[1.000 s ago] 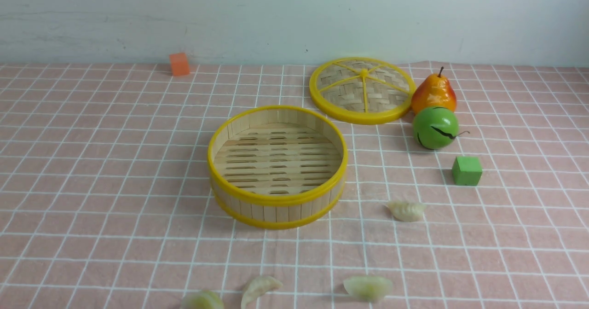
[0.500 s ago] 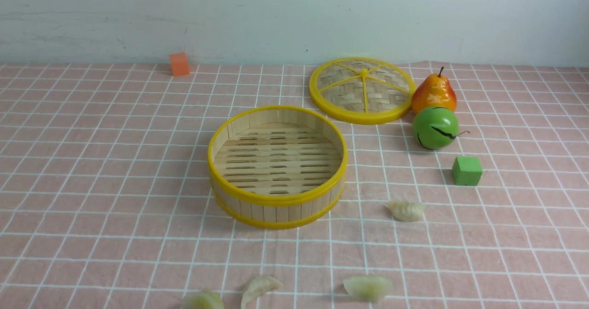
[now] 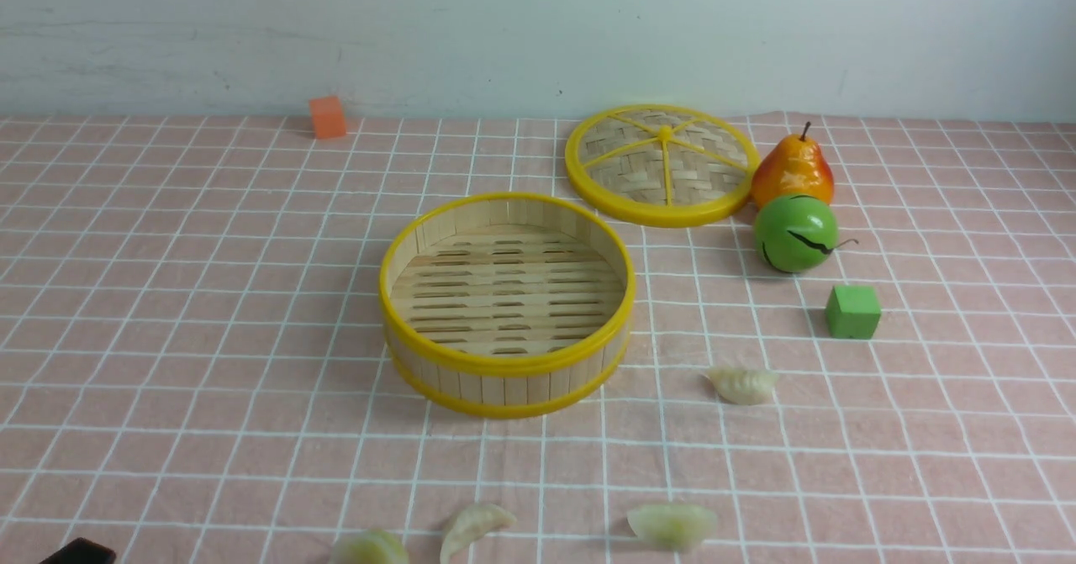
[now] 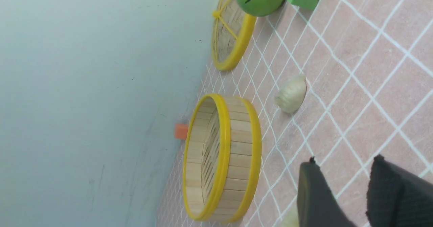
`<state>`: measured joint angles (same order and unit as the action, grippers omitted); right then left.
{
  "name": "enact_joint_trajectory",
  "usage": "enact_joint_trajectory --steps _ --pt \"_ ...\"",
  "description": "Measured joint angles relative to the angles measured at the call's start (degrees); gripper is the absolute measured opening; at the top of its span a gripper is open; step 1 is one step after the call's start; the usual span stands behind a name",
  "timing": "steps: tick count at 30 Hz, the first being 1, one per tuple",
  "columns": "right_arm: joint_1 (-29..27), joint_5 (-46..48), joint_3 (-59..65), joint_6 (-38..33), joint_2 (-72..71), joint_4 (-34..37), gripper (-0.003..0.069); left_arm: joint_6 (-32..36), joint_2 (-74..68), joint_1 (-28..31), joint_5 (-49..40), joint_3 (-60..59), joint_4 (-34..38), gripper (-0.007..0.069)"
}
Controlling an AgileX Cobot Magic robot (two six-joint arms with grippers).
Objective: Put the dumplings into the steamer on the table with the pink tablecloth.
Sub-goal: 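Reach for and grasp a dumpling on the table with the left gripper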
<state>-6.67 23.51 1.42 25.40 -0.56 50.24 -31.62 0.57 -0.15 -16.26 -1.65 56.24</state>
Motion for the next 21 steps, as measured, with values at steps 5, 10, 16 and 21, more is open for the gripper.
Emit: enact_joint_trajectory --steps 5,10,16,21 --pt "0.0 -1.1 0.0 -6.6 0.0 -0.4 0.0239 1.8 0.0 0.0 0.5 0.1 1.0 0.0238" --pt "0.0 -1.1 -2.8 -15.5 0.0 0.7 0.0202 12.5 0.0 0.0 -0.7 5.1 -1.1 0.0225" --pt "0.0 1.1 -17.2 -33.9 10.9 -0.9 -0.0015 21.1 -14.0 0.0 -13.1 21.6 -15.8 0.0019" --pt "0.0 12.3 -31.1 -48.6 27.8 -1.8 -0.0020 29.3 -29.9 -0.2 -26.5 36.3 -27.8 -0.0014"
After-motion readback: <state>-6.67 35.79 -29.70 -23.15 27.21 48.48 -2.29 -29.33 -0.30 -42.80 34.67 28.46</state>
